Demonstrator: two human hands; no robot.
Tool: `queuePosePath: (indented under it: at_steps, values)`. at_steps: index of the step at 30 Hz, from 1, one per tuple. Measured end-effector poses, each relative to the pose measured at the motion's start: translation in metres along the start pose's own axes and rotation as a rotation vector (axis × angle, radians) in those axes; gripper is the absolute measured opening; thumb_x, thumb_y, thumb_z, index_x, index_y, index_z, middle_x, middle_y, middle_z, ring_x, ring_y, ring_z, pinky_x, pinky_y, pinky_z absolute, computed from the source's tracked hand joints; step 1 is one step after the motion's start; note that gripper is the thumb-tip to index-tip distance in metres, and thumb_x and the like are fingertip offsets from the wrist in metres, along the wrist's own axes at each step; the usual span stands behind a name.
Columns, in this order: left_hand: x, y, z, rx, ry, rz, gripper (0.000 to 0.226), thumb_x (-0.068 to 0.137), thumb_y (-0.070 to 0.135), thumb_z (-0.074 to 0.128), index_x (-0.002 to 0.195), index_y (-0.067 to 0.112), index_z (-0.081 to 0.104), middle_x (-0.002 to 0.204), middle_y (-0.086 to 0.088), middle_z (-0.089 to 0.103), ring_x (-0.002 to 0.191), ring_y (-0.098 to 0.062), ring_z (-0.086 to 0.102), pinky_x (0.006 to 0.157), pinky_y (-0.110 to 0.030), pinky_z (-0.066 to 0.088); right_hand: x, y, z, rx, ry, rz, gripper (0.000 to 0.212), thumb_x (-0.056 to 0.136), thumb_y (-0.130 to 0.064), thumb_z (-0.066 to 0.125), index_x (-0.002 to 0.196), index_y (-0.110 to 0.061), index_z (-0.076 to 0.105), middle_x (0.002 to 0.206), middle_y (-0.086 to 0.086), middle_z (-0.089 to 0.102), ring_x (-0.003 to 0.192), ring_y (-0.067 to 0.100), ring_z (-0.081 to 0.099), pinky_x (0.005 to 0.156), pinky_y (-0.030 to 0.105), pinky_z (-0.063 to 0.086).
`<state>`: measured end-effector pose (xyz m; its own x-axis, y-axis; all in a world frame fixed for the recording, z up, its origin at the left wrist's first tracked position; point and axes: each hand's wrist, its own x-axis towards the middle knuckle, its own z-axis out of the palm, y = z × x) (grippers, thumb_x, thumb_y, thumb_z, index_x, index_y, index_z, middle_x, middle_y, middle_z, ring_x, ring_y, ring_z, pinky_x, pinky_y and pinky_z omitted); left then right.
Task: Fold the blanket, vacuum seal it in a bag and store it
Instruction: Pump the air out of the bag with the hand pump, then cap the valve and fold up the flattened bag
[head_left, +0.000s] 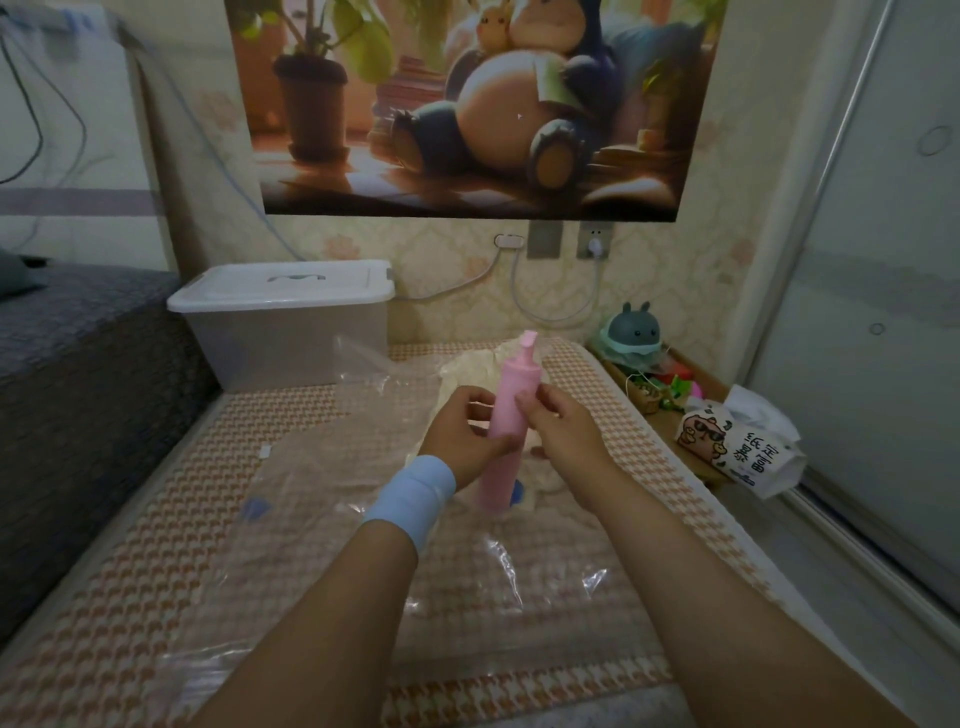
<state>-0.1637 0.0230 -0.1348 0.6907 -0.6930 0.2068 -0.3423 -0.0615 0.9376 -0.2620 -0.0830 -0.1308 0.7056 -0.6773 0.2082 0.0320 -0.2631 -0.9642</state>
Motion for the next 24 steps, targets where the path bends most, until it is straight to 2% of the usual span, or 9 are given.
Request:
queuePosePath:
  at_steps: [5,7,9,12,15,19,21,22,24]
  values:
    - [-0.001,0.013,-0.022,-0.101,0.088,-0.03,0.043,0.072,0.02,0.081,0.105,0.023,0.052,0.098,-0.005,0.066,0.086,-0.023,0.067,0.072,-0.043,0.059,0.003,-0.015,0.023,0.127,-0.095,0.142,0.046,0.096,-0.024,0.06,0.137,-0.026,0.036,0.116,0.008,0.064,0.094,0.023,0.069,0.062,0.037,0.059]
    - [-0.003,0.014,-0.042,-0.06,0.067,-0.003,0.037,0.077,0.016,0.076,0.109,0.022,0.059,0.104,0.0,0.067,0.091,-0.02,0.067,0.076,-0.039,0.059,0.005,-0.02,0.037,0.127,-0.093,0.144,0.045,0.095,-0.023,0.061,0.132,-0.023,0.035,0.117,0.009,0.063,0.093,0.023,0.07,0.06,0.034,0.058]
    - [-0.006,0.011,-0.068,-0.082,0.046,-0.033,0.036,0.084,0.005,0.062,0.117,0.019,0.064,0.113,0.001,0.065,0.098,-0.018,0.065,0.081,-0.038,0.058,0.008,-0.028,0.057,0.103,-0.109,0.153,0.042,0.095,-0.024,0.061,0.129,-0.021,0.037,0.115,0.008,0.064,0.092,0.023,0.071,0.06,0.035,0.059]
    - [-0.009,0.003,-0.098,-0.088,0.041,-0.1,0.047,0.083,-0.005,0.051,0.117,0.023,0.065,0.108,-0.004,0.064,0.091,-0.019,0.063,0.077,-0.034,0.056,0.016,-0.036,0.087,0.063,-0.152,0.196,0.041,0.093,-0.024,0.062,0.129,-0.021,0.042,0.118,0.009,0.064,0.093,0.025,0.07,0.062,0.037,0.06]
    - [0.002,-0.016,-0.138,0.286,0.044,-0.064,0.046,0.085,0.006,0.057,0.122,0.033,0.06,0.106,0.0,0.067,0.096,-0.018,0.062,0.09,-0.034,0.051,0.031,-0.045,0.127,-0.051,-0.197,0.189,0.057,0.091,-0.023,0.063,0.139,-0.026,0.033,0.124,0.007,0.058,0.097,0.026,0.066,0.057,0.032,0.057]
    - [0.013,-0.042,-0.184,1.117,-0.041,-0.203,0.051,0.09,0.03,0.054,0.14,0.034,0.045,0.143,0.0,0.047,0.13,-0.024,0.045,0.108,-0.037,0.038,0.05,-0.042,0.167,-0.216,-0.188,0.102,0.07,0.092,-0.021,0.064,0.144,-0.039,0.02,0.118,0.008,0.053,0.096,0.036,0.065,0.05,0.04,0.059]
    - [0.01,-0.057,-0.198,1.189,-0.16,-0.346,0.058,0.093,0.043,0.051,0.147,0.028,0.036,0.153,-0.004,0.034,0.139,-0.028,0.032,0.114,-0.038,0.029,0.057,-0.034,0.185,-0.345,-0.201,0.049,0.069,0.092,-0.023,0.064,0.145,-0.04,0.023,0.123,0.012,0.055,0.098,0.039,0.064,0.052,0.041,0.059]
    - [0.007,-0.065,-0.202,1.111,-0.205,-0.42,0.062,0.094,0.046,0.05,0.149,0.024,0.032,0.155,-0.005,0.029,0.141,-0.028,0.03,0.115,-0.037,0.026,0.059,-0.027,0.192,-0.427,-0.215,0.019,0.066,0.092,-0.025,0.064,0.145,-0.038,0.027,0.128,0.013,0.056,0.101,0.04,0.063,0.059,0.043,0.06]
    - [0.001,-0.079,-0.202,0.975,-0.259,-0.495,0.066,0.094,0.048,0.051,0.15,0.021,0.03,0.156,-0.006,0.029,0.141,-0.028,0.031,0.113,-0.035,0.026,0.062,-0.011,0.201,-0.617,-0.264,-0.025,0.056,0.094,-0.028,0.061,0.145,-0.03,0.038,0.134,0.016,0.057,0.109,0.039,0.061,0.083,0.047,0.058]
